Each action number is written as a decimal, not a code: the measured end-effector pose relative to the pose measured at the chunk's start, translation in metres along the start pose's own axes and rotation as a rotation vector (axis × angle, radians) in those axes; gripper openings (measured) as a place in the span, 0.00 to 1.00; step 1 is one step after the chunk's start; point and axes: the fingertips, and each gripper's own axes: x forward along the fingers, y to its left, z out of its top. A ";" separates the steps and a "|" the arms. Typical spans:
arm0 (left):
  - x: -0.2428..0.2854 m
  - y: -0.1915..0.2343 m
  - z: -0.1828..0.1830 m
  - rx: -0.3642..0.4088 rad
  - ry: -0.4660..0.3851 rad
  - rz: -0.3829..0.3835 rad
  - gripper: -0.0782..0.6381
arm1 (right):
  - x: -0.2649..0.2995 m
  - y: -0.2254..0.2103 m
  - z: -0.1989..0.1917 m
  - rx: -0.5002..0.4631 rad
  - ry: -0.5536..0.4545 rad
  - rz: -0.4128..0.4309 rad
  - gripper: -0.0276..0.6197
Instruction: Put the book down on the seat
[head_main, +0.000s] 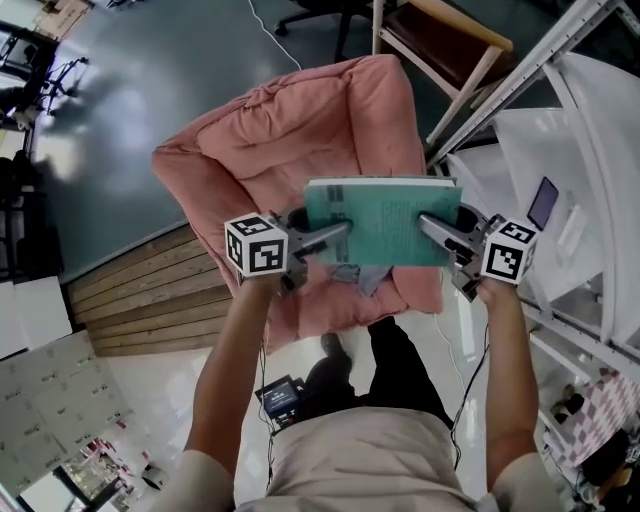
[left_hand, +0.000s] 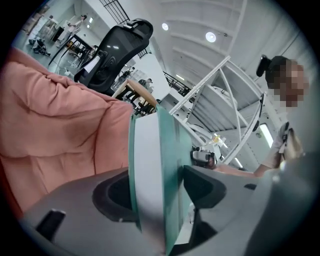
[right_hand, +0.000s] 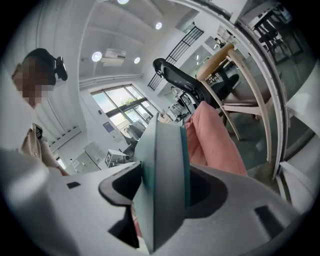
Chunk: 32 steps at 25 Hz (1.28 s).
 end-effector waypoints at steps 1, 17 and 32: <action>0.006 0.007 -0.005 -0.012 0.009 0.003 0.48 | 0.001 -0.010 -0.005 0.011 0.003 -0.005 0.42; 0.099 0.120 -0.087 -0.166 0.109 0.081 0.50 | 0.019 -0.166 -0.079 0.129 0.072 -0.201 0.49; 0.138 0.177 -0.139 -0.209 0.213 0.166 0.54 | 0.016 -0.230 -0.123 0.136 0.141 -0.386 0.51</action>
